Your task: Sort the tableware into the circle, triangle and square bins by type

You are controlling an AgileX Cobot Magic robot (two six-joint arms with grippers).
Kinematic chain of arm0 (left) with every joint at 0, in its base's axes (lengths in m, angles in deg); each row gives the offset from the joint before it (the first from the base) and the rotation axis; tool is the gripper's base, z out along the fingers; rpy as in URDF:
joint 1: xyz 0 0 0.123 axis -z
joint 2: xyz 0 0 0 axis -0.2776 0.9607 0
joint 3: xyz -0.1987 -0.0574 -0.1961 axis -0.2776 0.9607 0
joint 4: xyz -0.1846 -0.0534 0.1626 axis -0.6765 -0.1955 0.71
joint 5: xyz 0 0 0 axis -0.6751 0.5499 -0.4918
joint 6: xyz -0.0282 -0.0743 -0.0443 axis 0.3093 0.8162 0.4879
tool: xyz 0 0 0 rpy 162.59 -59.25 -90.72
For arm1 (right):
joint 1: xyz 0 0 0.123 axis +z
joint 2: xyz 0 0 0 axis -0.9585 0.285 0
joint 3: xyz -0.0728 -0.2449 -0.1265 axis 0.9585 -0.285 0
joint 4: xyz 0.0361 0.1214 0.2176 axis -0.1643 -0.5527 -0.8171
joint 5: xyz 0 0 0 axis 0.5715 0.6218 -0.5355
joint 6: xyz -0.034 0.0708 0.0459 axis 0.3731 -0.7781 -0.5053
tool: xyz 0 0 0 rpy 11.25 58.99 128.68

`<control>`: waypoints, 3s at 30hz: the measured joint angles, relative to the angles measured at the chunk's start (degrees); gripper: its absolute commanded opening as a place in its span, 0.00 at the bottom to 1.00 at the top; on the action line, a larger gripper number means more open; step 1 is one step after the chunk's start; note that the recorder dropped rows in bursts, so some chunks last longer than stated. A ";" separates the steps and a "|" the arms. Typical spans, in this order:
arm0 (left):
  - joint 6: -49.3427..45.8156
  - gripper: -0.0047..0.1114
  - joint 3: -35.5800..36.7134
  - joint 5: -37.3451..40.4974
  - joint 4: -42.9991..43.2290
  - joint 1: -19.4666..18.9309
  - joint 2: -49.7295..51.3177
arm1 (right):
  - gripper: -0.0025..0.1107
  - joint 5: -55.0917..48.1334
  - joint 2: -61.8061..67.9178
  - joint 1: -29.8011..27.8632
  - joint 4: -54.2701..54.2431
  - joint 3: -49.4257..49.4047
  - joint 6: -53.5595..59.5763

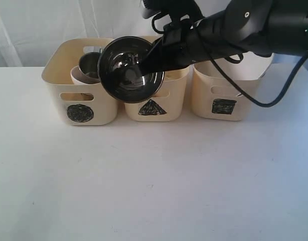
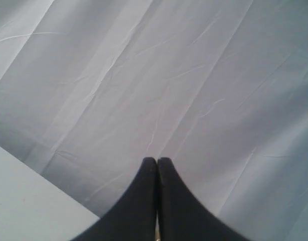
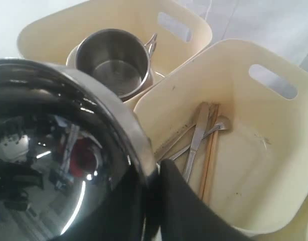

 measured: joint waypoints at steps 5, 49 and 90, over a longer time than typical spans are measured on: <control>3.16 0.04 0.00 8.67 -2.15 0.00 0.00 | 0.02 -0.27 -0.14 0.27 0.00 0.00 0.00; -64.90 0.56 -64.22 76.02 -41.94 9.68 77.99 | 0.02 -13.21 1.94 3.41 -8.17 -0.52 0.34; -55.43 0.04 -64.22 68.14 -30.12 20.49 86.06 | 0.02 -15.34 3.27 3.75 -11.27 -0.52 0.12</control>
